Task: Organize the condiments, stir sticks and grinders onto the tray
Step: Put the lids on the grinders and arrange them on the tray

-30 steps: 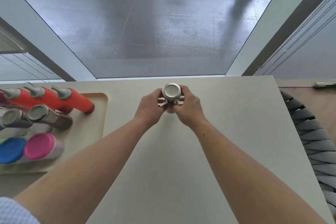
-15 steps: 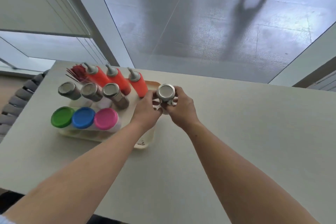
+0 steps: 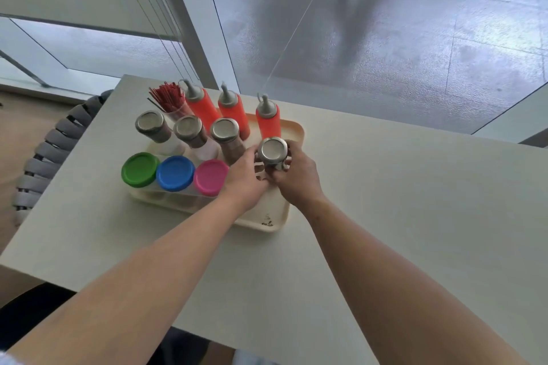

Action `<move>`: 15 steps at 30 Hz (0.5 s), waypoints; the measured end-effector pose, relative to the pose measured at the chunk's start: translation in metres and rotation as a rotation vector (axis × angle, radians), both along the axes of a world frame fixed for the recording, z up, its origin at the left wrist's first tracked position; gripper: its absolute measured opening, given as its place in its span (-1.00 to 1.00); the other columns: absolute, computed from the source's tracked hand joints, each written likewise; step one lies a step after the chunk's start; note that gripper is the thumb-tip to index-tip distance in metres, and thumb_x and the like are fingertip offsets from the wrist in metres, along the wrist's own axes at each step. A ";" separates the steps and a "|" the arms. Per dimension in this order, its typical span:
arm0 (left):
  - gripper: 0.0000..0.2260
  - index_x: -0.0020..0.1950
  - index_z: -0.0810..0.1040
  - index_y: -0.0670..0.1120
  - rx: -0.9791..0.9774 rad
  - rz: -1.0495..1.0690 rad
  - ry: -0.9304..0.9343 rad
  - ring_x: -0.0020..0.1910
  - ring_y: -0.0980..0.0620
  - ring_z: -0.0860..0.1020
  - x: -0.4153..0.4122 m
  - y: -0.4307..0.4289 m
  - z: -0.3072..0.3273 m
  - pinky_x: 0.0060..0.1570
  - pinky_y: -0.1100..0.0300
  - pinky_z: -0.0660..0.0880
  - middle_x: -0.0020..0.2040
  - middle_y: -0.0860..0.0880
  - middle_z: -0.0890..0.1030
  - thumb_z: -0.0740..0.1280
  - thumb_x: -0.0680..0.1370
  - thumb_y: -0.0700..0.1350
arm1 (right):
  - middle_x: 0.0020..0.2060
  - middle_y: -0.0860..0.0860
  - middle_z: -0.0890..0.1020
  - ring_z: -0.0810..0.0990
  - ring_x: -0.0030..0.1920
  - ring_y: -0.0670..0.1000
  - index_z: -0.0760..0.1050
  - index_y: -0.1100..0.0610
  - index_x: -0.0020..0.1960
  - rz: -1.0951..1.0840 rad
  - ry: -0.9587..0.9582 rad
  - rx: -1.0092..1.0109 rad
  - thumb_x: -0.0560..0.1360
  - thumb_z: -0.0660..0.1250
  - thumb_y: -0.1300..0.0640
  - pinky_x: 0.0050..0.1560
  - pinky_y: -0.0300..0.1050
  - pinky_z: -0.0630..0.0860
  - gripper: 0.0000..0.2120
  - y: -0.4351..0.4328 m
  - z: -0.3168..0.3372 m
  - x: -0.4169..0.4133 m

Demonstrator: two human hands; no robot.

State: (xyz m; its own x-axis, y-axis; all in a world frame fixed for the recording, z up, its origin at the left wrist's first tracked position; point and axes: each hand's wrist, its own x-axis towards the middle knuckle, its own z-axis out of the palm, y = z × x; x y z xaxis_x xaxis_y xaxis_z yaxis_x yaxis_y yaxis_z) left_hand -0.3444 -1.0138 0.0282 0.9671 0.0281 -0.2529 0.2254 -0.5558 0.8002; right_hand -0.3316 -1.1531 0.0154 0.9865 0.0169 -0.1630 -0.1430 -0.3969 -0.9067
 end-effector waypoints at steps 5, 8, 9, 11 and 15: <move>-0.35 0.53 0.33 0.01 0.023 -0.035 -0.020 0.20 0.07 0.60 0.001 0.005 0.000 0.19 0.18 0.54 0.27 0.07 0.58 0.44 0.48 -0.28 | -0.01 -0.15 0.63 0.58 -0.03 -0.13 0.47 -0.07 0.31 -0.026 -0.006 -0.021 0.39 0.47 0.20 -0.14 -0.51 0.38 -0.47 0.007 0.000 0.000; -0.37 0.51 0.36 -0.03 0.040 -0.028 -0.071 0.14 0.05 0.59 0.000 0.011 0.005 0.16 0.12 0.58 0.26 0.05 0.57 0.46 0.47 -0.25 | 0.19 -0.05 0.57 0.52 0.19 -0.04 0.40 0.01 0.40 -0.020 -0.021 -0.101 0.39 0.46 0.21 0.10 -0.35 0.34 -0.40 0.007 -0.002 -0.003; -0.39 0.50 0.38 -0.06 0.057 -0.019 -0.096 0.11 0.04 0.60 0.000 0.016 0.007 0.13 0.13 0.59 0.25 0.02 0.57 0.47 0.47 -0.24 | 0.26 0.01 0.51 0.47 0.27 0.00 0.35 0.06 0.46 -0.030 -0.003 -0.141 0.42 0.45 0.20 0.20 -0.30 0.31 -0.36 0.007 -0.004 -0.005; -0.46 0.43 0.44 -0.08 0.120 -0.006 -0.171 0.02 0.06 0.61 0.000 0.029 0.012 0.07 0.12 0.62 0.17 0.00 0.60 0.48 0.47 -0.22 | 0.33 0.09 0.40 0.41 0.35 0.09 0.27 0.16 0.52 -0.087 0.056 -0.207 0.46 0.39 0.22 0.35 -0.16 0.32 -0.34 0.007 -0.009 -0.010; -0.69 0.20 0.57 -0.03 0.248 -0.014 -0.315 -0.17 0.12 0.61 0.000 0.066 0.026 -0.04 0.14 0.63 -0.06 0.07 0.62 0.48 0.47 -0.15 | 0.35 0.13 0.33 0.36 0.35 0.21 0.29 0.20 0.49 -0.187 0.186 -0.308 0.51 0.28 0.26 0.37 0.00 0.34 -0.44 0.011 -0.015 -0.018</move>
